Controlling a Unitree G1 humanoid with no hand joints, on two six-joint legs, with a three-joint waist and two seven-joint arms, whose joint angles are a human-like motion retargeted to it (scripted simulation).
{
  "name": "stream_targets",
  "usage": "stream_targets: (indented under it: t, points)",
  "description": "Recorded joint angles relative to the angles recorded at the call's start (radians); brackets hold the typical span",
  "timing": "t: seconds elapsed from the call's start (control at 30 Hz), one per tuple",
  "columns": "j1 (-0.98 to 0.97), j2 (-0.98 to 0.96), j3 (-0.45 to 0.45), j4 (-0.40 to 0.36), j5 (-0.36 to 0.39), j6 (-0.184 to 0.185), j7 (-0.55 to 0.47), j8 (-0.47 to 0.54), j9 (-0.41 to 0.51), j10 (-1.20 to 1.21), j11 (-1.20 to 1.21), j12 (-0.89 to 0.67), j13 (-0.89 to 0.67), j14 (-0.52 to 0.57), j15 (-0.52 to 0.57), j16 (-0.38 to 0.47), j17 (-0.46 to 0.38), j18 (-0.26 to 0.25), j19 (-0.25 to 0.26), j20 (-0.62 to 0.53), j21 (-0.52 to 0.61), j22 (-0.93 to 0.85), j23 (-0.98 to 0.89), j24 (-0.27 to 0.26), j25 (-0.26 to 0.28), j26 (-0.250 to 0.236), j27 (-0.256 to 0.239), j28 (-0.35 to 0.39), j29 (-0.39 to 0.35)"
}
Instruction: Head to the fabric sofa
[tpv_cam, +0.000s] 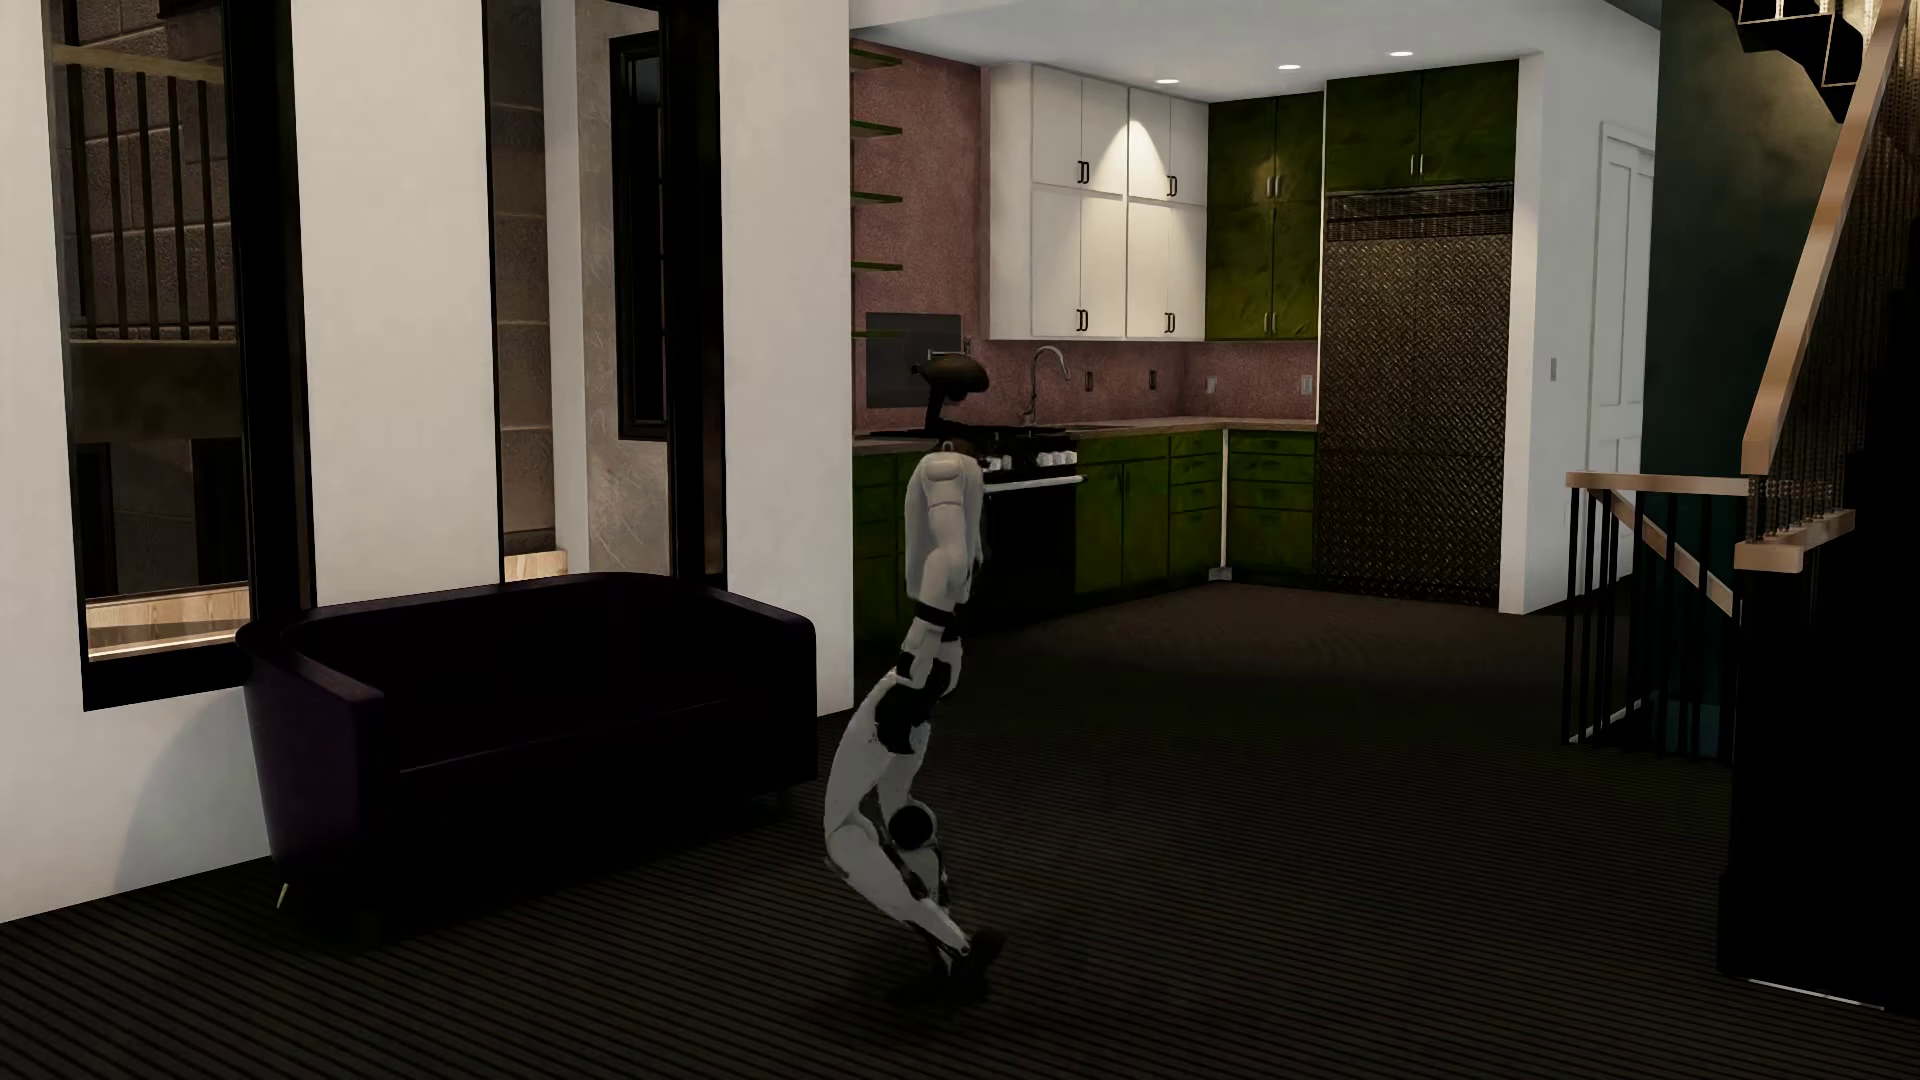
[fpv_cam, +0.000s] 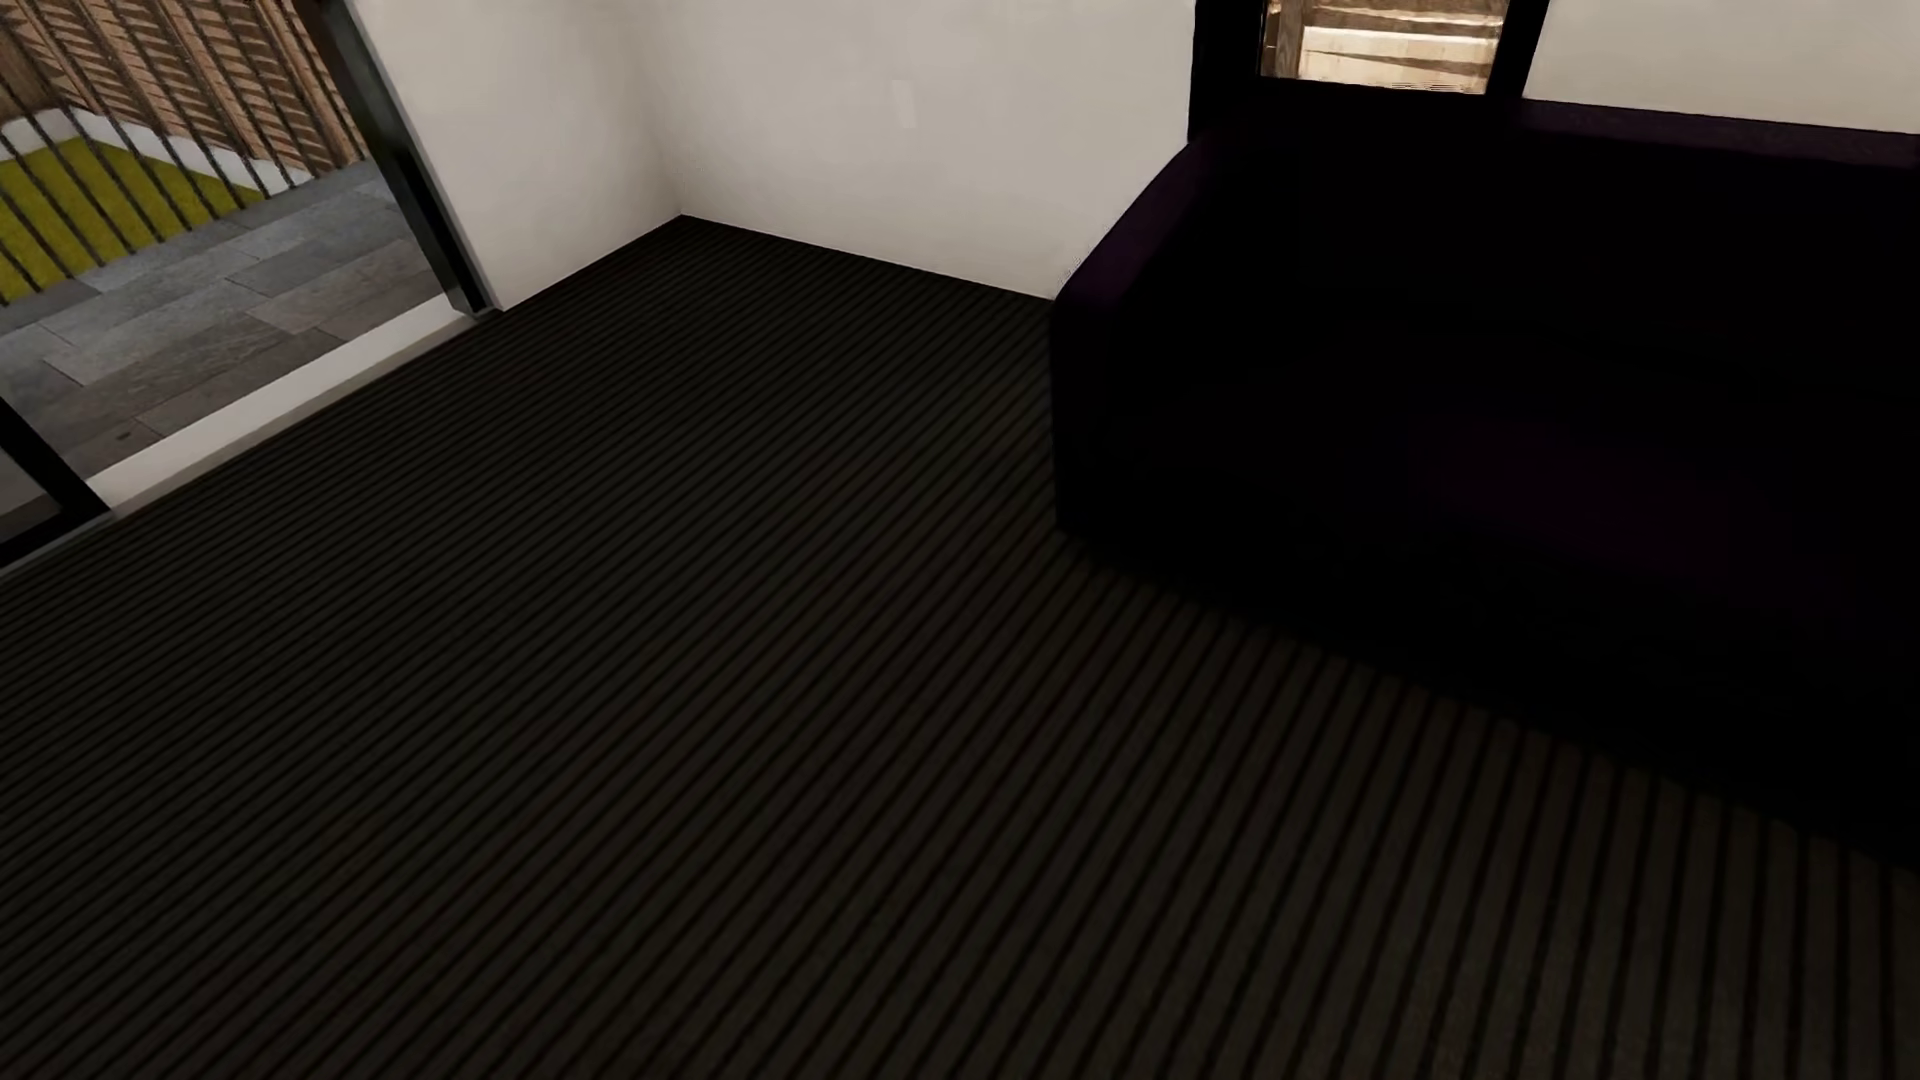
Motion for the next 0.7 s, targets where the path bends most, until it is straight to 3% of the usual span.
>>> stream_targets:
  t: [0.1,0.17,0.27,0.37,0.47,0.57,0.63,0.7]
  points:
    - [-0.071,0.069,0.152,-0.024,-0.043,-0.033,0.0,0.0,0.006,-0.374,-0.003,0.086,-0.074,0.008,-0.038,0.023,0.0,0.0,0.0,0.014,-0.102,0.065,-0.054,0.0,0.0,0.0,0.0,0.0,0.0]
    - [-0.072,0.116,0.202,-0.012,-0.062,-0.024,0.0,0.0,0.005,-0.631,-0.01,0.136,-0.096,0.109,-0.073,0.028,-0.015,0.0,0.0,0.021,-0.14,0.054,-0.121,0.0,0.0,0.0,0.0,0.0,0.0]
    - [-0.043,0.201,0.201,-0.008,-0.088,0.0,0.0,0.0,0.003,-0.859,-0.027,0.173,-0.079,0.204,-0.129,0.015,-0.037,0.0,0.0,0.041,-0.165,0.051,-0.221,0.0,0.0,0.0,0.0,0.0,0.0]
    - [-0.046,0.247,0.188,-0.024,-0.122,0.003,0.0,0.0,-0.019,-0.856,-0.02,0.149,-0.023,0.137,-0.164,0.019,-0.023,0.0,0.0,0.044,-0.155,0.037,-0.209,0.0,0.0,0.0,0.0,0.0,0.0]
    - [-0.052,0.272,0.165,-0.055,-0.184,-0.027,0.0,0.0,-0.052,-0.793,0.001,0.086,0.023,0.219,-0.128,0.028,0.01,0.0,0.0,0.067,-0.042,0.033,0.021,0.0,0.0,0.0,0.0,0.0,0.0]
    - [0.018,0.247,0.134,-0.1,-0.253,-0.081,0.0,0.0,-0.048,-0.746,0.121,-0.019,0.056,0.131,0.0,0.049,0.061,0.0,0.0,0.093,0.171,0.005,0.305,0.0,0.0,0.0,0.0,0.0,0.0]
    - [0.086,0.126,0.129,-0.115,-0.298,-0.11,0.0,0.0,-0.029,-0.749,0.327,-0.071,0.104,0.067,0.088,0.068,0.056,0.0,0.0,0.171,0.31,-0.07,0.266,0.0,0.0,0.0,0.0,0.0,0.0]
    - [0.139,-0.036,0.089,-0.133,-0.309,-0.137,0.0,0.0,-0.002,-0.753,0.591,-0.108,0.13,0.007,0.185,0.092,0.054,0.0,0.0,0.253,0.316,-0.144,0.183,0.0,0.0,0.0,0.0,0.0,0.0]
